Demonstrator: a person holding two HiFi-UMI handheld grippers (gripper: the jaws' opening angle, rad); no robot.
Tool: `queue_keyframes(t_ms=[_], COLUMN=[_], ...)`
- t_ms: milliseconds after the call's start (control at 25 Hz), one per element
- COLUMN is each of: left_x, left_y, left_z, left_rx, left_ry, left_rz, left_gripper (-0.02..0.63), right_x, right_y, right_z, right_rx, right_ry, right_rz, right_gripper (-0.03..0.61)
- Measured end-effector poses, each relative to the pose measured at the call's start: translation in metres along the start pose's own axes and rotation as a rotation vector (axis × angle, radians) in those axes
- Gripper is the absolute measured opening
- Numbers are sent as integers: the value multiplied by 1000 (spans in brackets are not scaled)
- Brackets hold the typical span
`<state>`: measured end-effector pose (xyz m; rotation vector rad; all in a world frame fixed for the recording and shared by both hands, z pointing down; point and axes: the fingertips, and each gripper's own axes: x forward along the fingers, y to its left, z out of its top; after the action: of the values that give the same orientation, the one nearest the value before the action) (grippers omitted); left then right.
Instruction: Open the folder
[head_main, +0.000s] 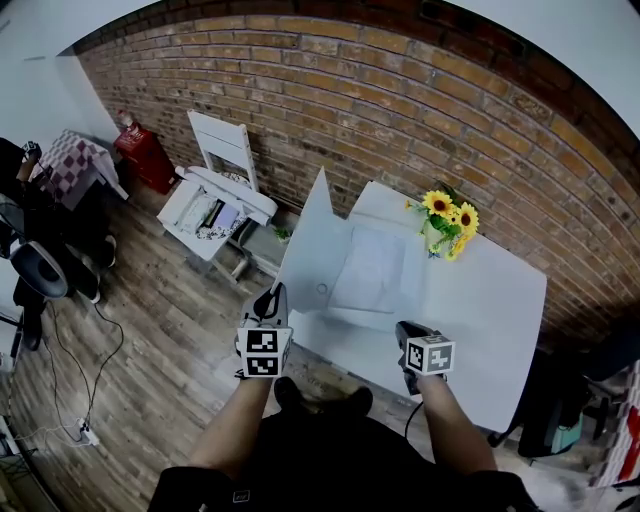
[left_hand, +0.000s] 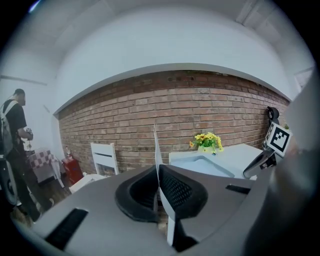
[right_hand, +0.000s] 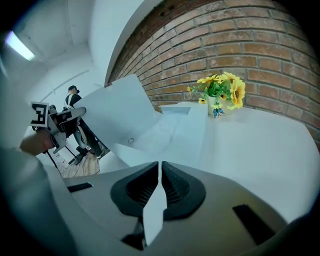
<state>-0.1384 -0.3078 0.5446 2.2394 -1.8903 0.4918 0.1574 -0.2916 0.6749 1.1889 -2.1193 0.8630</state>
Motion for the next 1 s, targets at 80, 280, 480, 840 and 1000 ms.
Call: queue_keyframes(t_ms=[80,280,480,840,1000], left_x=[1,2,9,19,22], left_y=[9,30,52,85,95], left_z=[-7,-19,-34,-62,-73], left_rx=[-10,-23,-31,-81,-84], left_ry=[10,26,57,106,129], left_rz=[12,27,39,60,66], left_gripper=[23,25,28,43,51], right_x=[1,-2,-5,-13,-20], right_y=[0,5,11,25,36], right_z=[-1,1,6,31,47], right_rx=[5,26,37,10,-4], right_ry=[0,-14,-31,-91,-137], right_rz=[-4,-16,-25,-32,-20], right_gripper=[28,28,28,25,15])
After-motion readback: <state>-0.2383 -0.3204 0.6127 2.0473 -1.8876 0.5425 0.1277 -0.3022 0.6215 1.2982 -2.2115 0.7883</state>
